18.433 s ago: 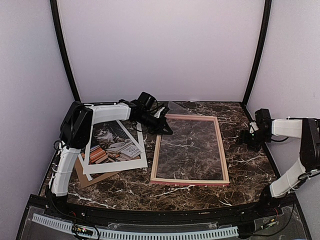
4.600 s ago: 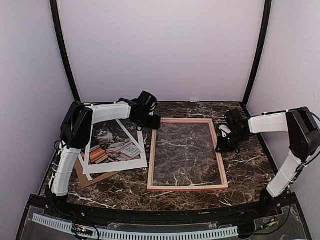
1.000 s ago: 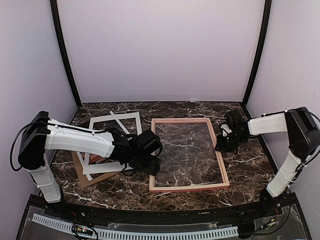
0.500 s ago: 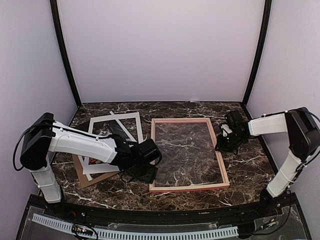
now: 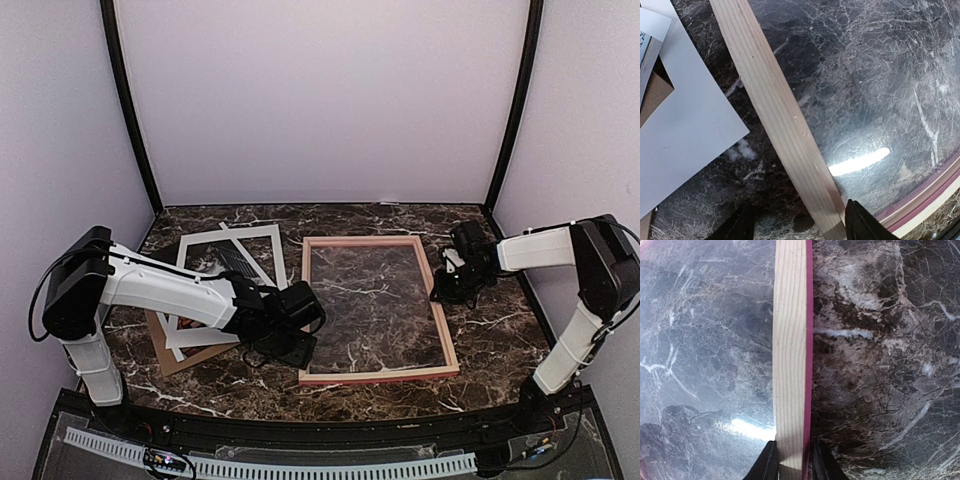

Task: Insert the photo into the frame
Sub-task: Adjust the glass panel in the frame body.

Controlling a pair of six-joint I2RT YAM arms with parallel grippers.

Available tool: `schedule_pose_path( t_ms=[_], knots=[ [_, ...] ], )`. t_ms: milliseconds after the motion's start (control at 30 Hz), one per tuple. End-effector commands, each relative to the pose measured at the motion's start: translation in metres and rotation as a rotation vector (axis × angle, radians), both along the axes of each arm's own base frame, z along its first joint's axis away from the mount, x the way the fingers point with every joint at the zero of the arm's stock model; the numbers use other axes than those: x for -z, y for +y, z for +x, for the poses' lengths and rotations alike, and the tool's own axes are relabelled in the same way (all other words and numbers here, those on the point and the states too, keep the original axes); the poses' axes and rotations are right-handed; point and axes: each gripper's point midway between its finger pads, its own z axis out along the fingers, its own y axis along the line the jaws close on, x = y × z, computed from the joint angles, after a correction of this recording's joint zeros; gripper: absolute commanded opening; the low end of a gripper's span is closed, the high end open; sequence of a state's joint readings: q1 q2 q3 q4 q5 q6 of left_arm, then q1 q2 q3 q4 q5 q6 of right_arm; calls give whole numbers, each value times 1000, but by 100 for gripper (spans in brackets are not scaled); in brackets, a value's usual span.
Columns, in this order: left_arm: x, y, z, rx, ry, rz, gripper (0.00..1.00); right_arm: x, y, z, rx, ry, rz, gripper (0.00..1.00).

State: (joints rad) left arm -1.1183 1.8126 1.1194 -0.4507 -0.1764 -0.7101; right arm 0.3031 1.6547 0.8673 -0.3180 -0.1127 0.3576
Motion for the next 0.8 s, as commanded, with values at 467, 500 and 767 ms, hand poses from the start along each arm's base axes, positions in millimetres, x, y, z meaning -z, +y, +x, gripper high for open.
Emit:
schedule_pose_path(
  t_ms=[467,500,767],
  knots=[
    [-23,2,6,38,-69,28,69,9,-45,1,97,15,-88,24],
    [-32,0,8,37,-84,8,70,8,-48,1,98,15,-93,24],
    [-89,-2,28,6,-178,-147,78,-2,-79,-3,120,1,-171,24]
  ],
)
